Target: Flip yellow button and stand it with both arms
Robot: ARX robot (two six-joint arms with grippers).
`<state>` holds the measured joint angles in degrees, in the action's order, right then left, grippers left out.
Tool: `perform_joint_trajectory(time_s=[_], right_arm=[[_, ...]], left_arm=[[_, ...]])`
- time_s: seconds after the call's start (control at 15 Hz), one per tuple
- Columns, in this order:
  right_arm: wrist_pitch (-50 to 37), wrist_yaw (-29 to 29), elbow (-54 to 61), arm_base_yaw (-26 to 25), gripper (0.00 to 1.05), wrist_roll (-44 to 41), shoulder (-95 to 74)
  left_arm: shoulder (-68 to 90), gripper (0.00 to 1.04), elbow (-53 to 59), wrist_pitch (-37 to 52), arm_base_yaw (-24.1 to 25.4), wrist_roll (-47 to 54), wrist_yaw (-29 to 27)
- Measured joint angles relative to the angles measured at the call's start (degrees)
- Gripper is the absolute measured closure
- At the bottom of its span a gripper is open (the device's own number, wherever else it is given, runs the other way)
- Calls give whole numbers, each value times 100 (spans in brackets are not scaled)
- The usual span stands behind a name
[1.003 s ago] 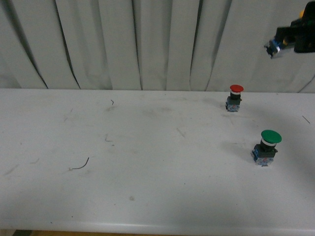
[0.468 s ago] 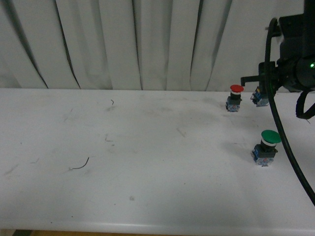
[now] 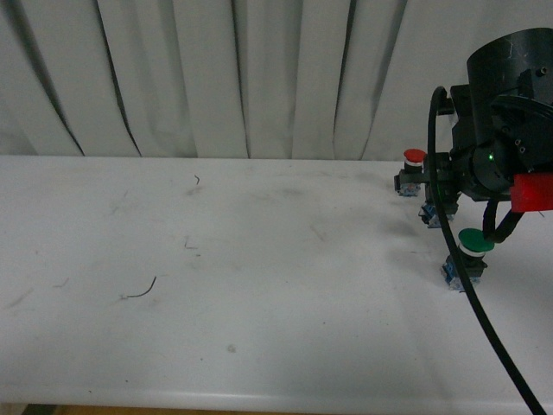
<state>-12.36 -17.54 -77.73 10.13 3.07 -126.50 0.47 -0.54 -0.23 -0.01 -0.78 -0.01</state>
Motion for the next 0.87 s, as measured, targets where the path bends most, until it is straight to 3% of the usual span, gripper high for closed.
perform_joint_trajectory(time_s=[0.87], right_arm=[[197,-225,-997,-140,70,-13,-758]], left_arm=[[0,7,0,2,0,0,0]])
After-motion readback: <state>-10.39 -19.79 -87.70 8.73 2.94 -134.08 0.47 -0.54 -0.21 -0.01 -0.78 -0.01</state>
